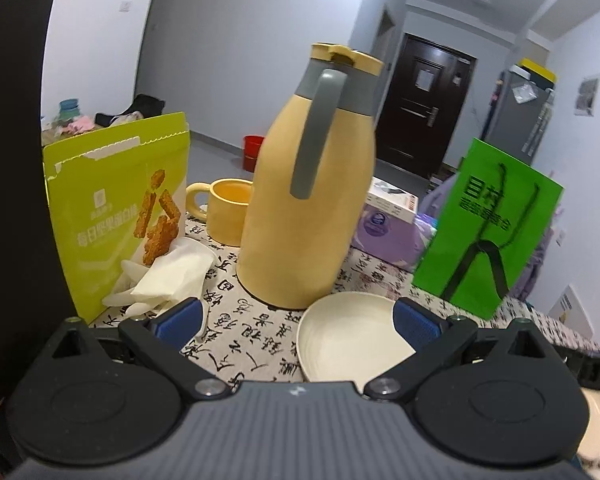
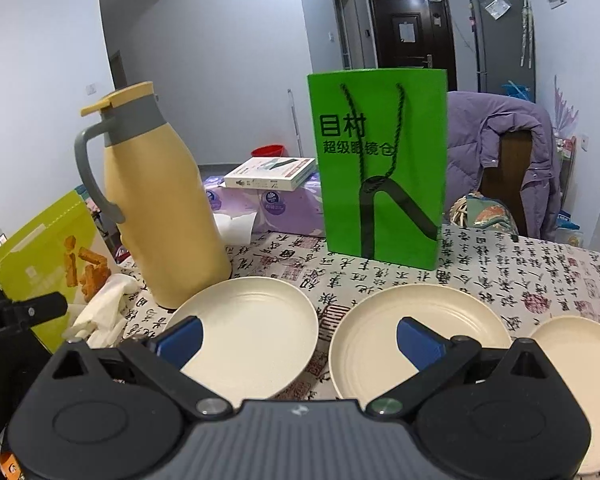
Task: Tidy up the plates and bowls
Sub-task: 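Move both grippers toward the cream plate beside the yellow thermos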
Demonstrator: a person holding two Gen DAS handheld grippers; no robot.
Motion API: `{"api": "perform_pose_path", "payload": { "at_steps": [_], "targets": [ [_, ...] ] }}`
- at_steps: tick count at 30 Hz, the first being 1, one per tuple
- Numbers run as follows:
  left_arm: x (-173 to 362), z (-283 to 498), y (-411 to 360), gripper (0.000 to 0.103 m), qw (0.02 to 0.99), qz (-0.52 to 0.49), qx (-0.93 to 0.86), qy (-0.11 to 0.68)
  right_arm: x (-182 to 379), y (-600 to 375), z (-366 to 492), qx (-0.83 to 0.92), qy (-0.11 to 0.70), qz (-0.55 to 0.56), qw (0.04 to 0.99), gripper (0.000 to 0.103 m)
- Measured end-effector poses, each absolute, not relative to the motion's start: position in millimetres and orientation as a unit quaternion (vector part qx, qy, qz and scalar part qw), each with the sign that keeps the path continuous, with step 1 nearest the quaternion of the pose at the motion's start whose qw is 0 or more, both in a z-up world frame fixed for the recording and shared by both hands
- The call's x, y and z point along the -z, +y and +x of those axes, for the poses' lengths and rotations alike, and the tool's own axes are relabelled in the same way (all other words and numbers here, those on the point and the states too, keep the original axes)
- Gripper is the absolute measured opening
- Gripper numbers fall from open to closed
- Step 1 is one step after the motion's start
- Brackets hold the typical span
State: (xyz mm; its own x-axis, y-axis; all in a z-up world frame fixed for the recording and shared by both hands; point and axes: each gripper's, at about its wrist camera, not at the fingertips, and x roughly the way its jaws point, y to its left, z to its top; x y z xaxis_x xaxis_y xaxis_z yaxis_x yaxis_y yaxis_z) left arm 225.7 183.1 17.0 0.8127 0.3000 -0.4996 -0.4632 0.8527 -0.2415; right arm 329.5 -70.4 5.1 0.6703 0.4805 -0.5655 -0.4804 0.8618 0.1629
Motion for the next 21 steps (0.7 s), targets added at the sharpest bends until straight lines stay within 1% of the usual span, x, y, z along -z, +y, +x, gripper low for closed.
{"api": "perform_pose_path", "payload": {
  "at_steps": [7, 17, 19, 21],
  "targets": [
    [-7.0, 257.2, 193.7, 0.103, 0.926, -0.202, -0.227, 0.226, -1.2, -46.2, 357.5, -0.271, 0.327, -0.013, 0.905, 0.103],
    [46.2, 295.9, 215.7, 0.103, 0.907, -0.225, -0.237, 0.264, 17.3, -5.7, 393.1, -0.287, 0.348, -0.05, 0.891, 0.103],
    [57.6, 302.0, 217.4, 0.103, 0.904, -0.222, -0.239, 0.278, 23.3, 2.2, 401.9, -0.284, 0.357, -0.055, 0.888, 0.101],
    [67.5, 306.1, 221.4, 0.103, 0.898, -0.231, -0.242, 0.286, 30.1, 9.0, 409.9, -0.28, 0.362, -0.061, 0.887, 0.098]
  ]
}}
